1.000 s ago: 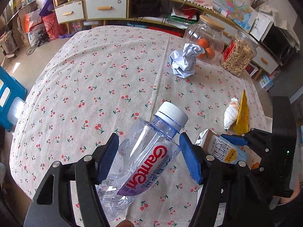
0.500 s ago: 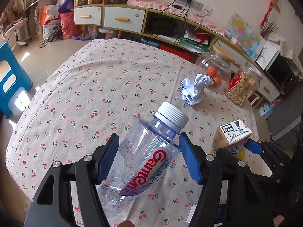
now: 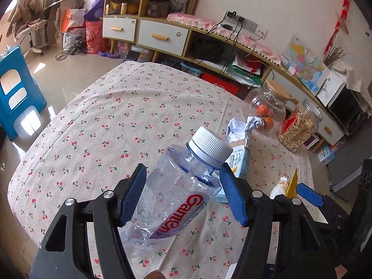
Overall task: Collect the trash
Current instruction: 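Grasp the light-blue milk carton with the right tool while the left tool holds the bottle, then carry the bottle and carton over the white bin and open both tools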
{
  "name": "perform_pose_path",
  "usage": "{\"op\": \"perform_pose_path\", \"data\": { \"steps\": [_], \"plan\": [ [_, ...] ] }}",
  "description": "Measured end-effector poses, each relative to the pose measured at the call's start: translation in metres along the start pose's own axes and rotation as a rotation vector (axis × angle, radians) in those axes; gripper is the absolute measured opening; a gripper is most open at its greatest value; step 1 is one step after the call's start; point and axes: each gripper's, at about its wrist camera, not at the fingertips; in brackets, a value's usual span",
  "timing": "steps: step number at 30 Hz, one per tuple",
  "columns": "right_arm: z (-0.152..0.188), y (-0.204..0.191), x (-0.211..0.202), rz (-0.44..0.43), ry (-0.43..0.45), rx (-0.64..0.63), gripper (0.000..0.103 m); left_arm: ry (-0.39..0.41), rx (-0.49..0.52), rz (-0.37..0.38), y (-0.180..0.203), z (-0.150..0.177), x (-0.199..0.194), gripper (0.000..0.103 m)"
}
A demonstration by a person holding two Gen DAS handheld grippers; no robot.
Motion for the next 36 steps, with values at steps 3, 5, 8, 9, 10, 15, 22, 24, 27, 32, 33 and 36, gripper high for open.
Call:
{"op": "perform_pose_path", "data": {
  "steps": [3,5,8,9,10,15,22,24,27,32,33,36],
  "plan": [
    [-0.01,0.0,0.031,0.049,-0.098,0.094,0.088,0.014,0.014,-0.03,-0.002,-0.001,-0.006,0.063],
    [-0.016,0.005,0.053,0.047,-0.147,0.165,0.088,0.026,0.025,-0.048,-0.003,-0.002,-0.011,0.063],
    [-0.025,0.01,0.085,0.118,-0.214,0.235,0.089,0.038,0.021,-0.041,-0.006,-0.004,-0.016,0.062],
    [-0.027,0.01,0.093,0.157,-0.223,0.238,0.09,0.038,0.02,-0.04,-0.007,-0.005,-0.016,0.061],
    [-0.028,0.01,0.1,0.187,-0.228,0.237,0.09,0.037,0.018,-0.04,-0.007,-0.005,-0.016,0.061],
    [-0.024,-0.007,0.124,0.278,-0.259,0.156,0.09,0.032,0.016,-0.031,-0.01,-0.007,-0.015,0.061],
    [-0.019,-0.021,0.105,0.231,-0.196,0.095,0.055,0.032,-0.027,-0.018,-0.021,-0.009,-0.019,0.06],
    [-0.024,-0.025,0.086,0.215,-0.147,0.084,0.055,0.034,-0.036,-0.017,-0.022,-0.009,-0.02,0.06],
    [-0.027,-0.029,0.057,0.183,-0.079,0.078,0.055,0.042,-0.041,-0.013,-0.02,-0.009,-0.023,0.06],
    [-0.024,-0.019,0.005,0.139,0.047,0.091,0.055,0.066,-0.048,-0.005,-0.015,-0.007,-0.029,0.06],
    [-0.022,-0.017,-0.004,0.136,0.071,0.09,0.056,0.071,-0.046,-0.003,-0.013,-0.007,-0.03,0.06],
    [-0.015,-0.008,-0.025,0.142,0.142,0.085,0.056,0.077,-0.035,0.0,-0.006,-0.005,-0.031,0.06]
  ]
}}
Point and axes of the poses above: each gripper's, at about its wrist camera, not at the fingertips, and x roughly the way its jaws point, y to its right, z to its underside, and after that the axes turned 10 degrees about x, right-handed
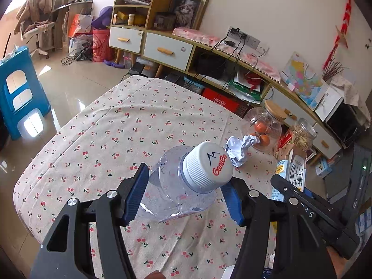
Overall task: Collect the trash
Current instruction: 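Carry the bottle and carton over the white bin and open both tools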
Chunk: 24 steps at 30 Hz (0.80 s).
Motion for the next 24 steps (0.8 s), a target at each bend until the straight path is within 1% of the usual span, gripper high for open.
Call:
{"op": "perform_pose_path", "data": {
  "steps": [5,10,15,24],
  "plan": [
    [0.007,0.021,-0.02,-0.005,0.083,0.024,0.056,0.001,0.005,0.009,0.012,0.006,0.002,0.06],
    [0.014,0.041,-0.031,0.012,0.165,0.037,0.056,0.023,0.028,0.019,0.032,0.009,0.002,0.06],
    [0.009,0.061,-0.036,0.031,0.184,0.047,0.056,0.029,0.068,0.023,0.06,0.011,0.008,0.06],
    [0.008,0.105,-0.057,0.081,0.217,0.08,0.056,0.072,0.125,0.065,0.111,0.013,0.006,0.06]
  ]
}}
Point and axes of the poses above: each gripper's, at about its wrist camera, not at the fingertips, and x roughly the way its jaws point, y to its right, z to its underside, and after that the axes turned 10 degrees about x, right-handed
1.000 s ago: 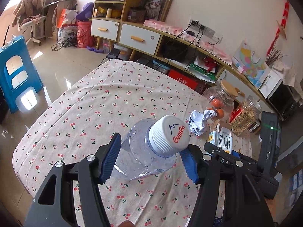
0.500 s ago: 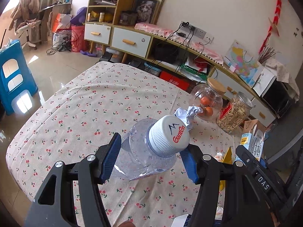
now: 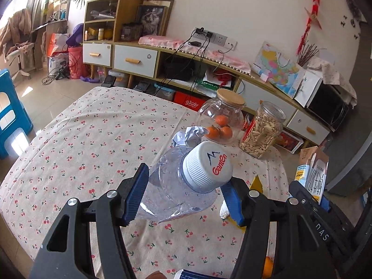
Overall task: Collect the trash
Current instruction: 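Carry the bottle and carton over the white bin and open both tools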
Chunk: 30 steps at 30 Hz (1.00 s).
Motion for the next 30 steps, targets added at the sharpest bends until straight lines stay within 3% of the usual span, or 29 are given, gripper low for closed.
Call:
{"op": "perform_pose_path", "data": {
  "steps": [10,18,24,30],
  "plan": [
    [-0.006,0.059,-0.023,0.102,0.049,0.027,0.056,-0.009,0.096,0.056,0.061,0.007,0.011,0.06],
    [-0.018,0.132,-0.042,0.222,0.076,0.111,0.056,-0.013,0.192,0.102,0.108,0.019,0.014,0.06],
    [-0.026,0.177,-0.054,0.349,0.103,0.161,0.056,-0.048,0.23,0.164,0.146,0.028,0.019,0.06],
    [-0.032,0.216,-0.066,0.396,0.1,0.25,0.058,-0.086,0.228,0.26,0.196,0.029,0.025,0.057]
  ]
}}
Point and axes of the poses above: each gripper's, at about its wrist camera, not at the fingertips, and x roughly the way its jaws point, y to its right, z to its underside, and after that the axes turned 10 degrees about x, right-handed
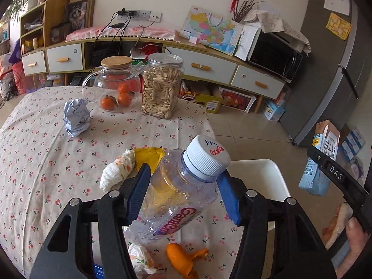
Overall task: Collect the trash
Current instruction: 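Carry the bottle and carton over the white bin and open both tools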
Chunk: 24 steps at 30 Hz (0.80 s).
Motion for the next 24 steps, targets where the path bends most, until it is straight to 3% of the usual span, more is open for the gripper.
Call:
{"op": "perform_pose_path", "data": {
  "steps": [7,12,24],
  "plan": [
    [-0.012,0.026,-0.007,0.001,0.009,0.081,0.087,0.012,0.052,0.049,0.046,-0.015,0.009,0.056],
    [-0.022,0.053,-0.016,0.068,0.071,0.177,0.094,0.01,0.08,0.071,0.069,-0.024,0.015,0.056],
    [-0.037,0.122,-0.033,0.157,0.147,0.374,0.096,-0.038,0.205,0.172,0.157,-0.031,0.045,0.056]
  ]
}}
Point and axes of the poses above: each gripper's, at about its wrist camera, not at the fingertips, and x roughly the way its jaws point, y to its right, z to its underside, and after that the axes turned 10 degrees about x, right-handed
